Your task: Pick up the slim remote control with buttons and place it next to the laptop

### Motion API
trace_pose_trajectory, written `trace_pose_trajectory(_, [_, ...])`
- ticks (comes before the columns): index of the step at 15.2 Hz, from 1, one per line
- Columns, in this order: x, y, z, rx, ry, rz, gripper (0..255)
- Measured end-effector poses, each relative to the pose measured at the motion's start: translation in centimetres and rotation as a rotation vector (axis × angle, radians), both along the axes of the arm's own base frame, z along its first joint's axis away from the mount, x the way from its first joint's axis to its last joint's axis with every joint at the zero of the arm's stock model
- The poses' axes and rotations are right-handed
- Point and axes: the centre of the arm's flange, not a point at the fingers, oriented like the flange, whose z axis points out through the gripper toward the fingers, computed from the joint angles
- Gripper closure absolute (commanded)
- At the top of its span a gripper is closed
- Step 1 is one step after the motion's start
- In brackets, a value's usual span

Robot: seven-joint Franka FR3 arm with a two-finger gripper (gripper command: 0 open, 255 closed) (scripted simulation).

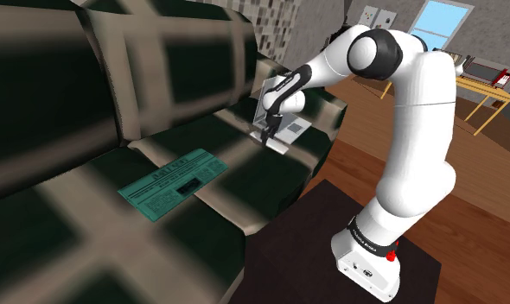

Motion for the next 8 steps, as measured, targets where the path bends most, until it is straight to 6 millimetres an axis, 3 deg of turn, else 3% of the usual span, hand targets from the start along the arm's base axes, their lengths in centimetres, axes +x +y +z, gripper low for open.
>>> trace_pose_trajectory(4, [0.0, 0.1, -2.1, 0.000, 0.000, 0.000, 255])
trace_pose_trajectory(8, [0.0, 0.0, -2.5, 0.000, 0.000, 0.000, 255])
